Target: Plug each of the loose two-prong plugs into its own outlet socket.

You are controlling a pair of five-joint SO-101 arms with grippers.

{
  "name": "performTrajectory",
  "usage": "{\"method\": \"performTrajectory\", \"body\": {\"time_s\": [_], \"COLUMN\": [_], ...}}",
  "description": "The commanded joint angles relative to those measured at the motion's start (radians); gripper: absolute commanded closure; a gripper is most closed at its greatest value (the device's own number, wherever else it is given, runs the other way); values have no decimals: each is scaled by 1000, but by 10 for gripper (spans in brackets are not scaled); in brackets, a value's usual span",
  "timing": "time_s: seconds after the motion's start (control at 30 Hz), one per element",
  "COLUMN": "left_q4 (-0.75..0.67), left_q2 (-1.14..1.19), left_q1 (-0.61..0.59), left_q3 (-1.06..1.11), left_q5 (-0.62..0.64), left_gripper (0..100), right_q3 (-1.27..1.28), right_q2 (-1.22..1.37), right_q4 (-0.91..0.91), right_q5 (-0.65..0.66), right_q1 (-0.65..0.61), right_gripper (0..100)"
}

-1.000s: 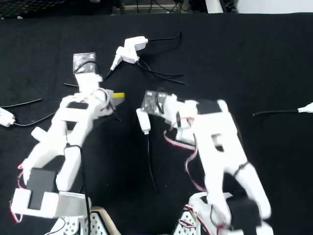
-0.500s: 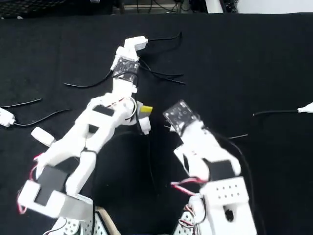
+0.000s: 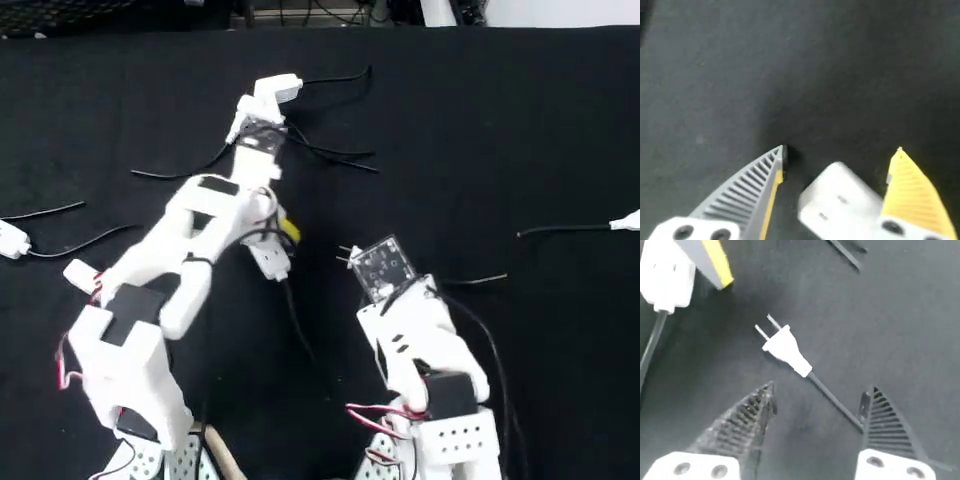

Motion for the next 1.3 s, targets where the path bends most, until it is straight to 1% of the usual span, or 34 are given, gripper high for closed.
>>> {"method": "performTrajectory", "body": {"time_s": [0.0,0.13,0.43,0.53,0.6,0.73,0.8,0.87,0.93,1.03,1.17,1.27], "left_q4": [31,35,29,29,29,28,26,-25,-112,-209,-222,-224], "left_q2": [-69,-252,-760,-898,-973,-1079,-1105,-1114,-1120,-1123,-1123,-1123], "left_q1": [-105,-124,-255,-277,-295,-366,-407,-429,-432,-430,-430,-429], "left_q3": [-4,82,429,539,616,727,768,819,875,928,934,935], "left_q5": [14,130,262,336,361,376,410,419,416,416,394,374], "left_gripper": [672,672,672,672,672,672,672,672,672,672,672,672], "right_q3": [-1,-5,-54,-104,-151,-263,-334,-430,-567,-845,-1211,-1382], "right_q2": [-68,-73,-70,-41,22,234,374,527,693,954,1282,1455], "right_q4": [34,48,54,54,51,17,-6,-21,-8,100,301,394], "right_q5": [-5,-5,-15,-64,-86,-95,-121,-129,-157,-233,-347,-390], "right_q1": [8,8,11,11,11,11,11,11,11,11,6,6], "right_gripper": [737,737,737,737,737,737,737,737,736,735,737,737]}}
